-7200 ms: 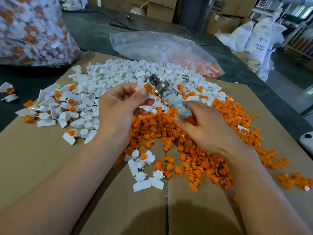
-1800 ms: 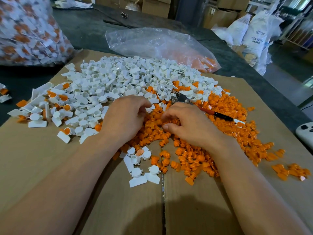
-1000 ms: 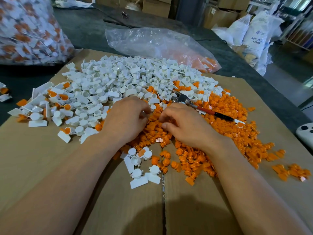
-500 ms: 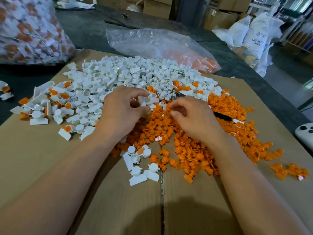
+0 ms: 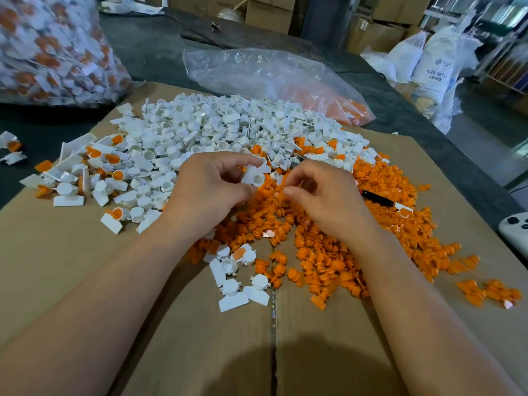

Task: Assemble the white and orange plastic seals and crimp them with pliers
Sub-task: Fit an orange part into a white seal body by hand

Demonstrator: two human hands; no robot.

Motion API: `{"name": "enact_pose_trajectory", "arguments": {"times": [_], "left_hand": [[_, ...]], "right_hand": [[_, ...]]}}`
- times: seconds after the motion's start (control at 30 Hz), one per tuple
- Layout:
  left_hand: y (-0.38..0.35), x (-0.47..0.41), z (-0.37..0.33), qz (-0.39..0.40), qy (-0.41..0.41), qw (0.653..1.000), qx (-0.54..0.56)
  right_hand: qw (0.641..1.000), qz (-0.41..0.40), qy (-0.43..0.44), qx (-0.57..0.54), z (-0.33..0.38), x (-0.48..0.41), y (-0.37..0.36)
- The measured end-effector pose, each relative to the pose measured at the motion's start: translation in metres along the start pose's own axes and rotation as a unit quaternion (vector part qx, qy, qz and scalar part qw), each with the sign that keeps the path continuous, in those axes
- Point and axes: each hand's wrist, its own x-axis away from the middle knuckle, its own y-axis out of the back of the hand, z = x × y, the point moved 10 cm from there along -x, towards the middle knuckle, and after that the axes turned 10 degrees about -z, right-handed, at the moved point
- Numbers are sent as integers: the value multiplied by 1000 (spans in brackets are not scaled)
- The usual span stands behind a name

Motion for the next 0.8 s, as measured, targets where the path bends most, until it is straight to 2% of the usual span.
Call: {"name": "enact_pose_trajectory", "arguments": {"times": [0.1, 0.3, 0.5, 0.8], "left_hand": [[-2, 2, 1, 12, 30, 999, 41], [-11, 7, 5, 35, 79, 990, 110], [-12, 8, 5, 35, 106, 981, 158], [-11, 8, 5, 32, 112, 977, 178]], "right_hand": [[987, -49, -59, -138, -4, 0, 13], [932, -28, -159, -326, -9, 4, 5], [899, -6, -192, -394, -10, 5, 1], [851, 73, -223, -469, -1, 9, -14]]}}
